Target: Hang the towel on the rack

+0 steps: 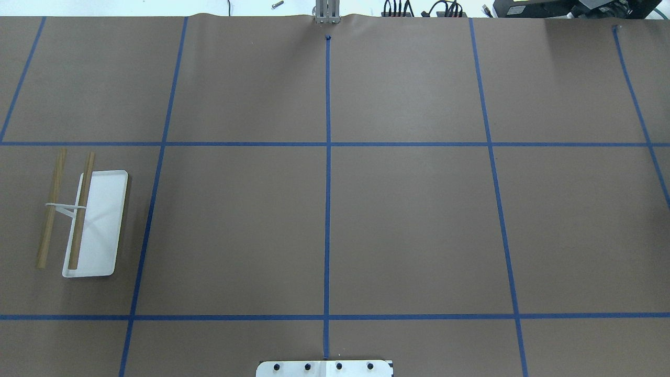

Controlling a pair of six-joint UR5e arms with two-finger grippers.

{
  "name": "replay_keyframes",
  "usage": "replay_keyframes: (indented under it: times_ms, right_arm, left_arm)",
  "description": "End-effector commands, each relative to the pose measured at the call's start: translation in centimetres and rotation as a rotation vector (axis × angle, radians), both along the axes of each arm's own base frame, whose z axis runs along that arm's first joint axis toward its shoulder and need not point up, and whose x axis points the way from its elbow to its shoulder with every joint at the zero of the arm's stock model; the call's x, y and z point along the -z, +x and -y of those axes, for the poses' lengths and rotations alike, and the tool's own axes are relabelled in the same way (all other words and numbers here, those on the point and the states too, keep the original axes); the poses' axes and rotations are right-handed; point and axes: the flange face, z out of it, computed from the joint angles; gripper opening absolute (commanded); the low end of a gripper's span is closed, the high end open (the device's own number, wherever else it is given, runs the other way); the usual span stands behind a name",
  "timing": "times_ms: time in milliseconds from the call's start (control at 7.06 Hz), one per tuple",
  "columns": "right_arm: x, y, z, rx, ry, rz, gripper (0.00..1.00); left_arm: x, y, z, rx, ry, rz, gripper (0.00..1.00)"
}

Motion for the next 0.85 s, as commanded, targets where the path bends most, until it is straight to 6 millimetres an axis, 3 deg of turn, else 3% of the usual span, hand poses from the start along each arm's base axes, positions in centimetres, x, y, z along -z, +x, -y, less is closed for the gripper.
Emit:
replay_keyframes:
  times_ms: [0, 567, 708]
  right_arm:
    - [-0.9, 0.3, 0.7, 0.076, 0.026, -0.076, 1.00]
    - [-5.4, -0.7, -0.7, 0.118, 0.092, -0.092, 1.00]
    - [-5.2, -0.6, 0.2, 0.128, 0.104, -0.128, 1.00]
  left_arm:
    - [0.1, 0.1, 0.0, 0.001, -0.001, -0.001, 0.98]
    - [0.0, 0.3, 0.0, -0.005, 0.000, -0.002, 0.98]
    - [0.0, 0.3, 0.0, -0.005, 0.003, -0.002, 0.98]
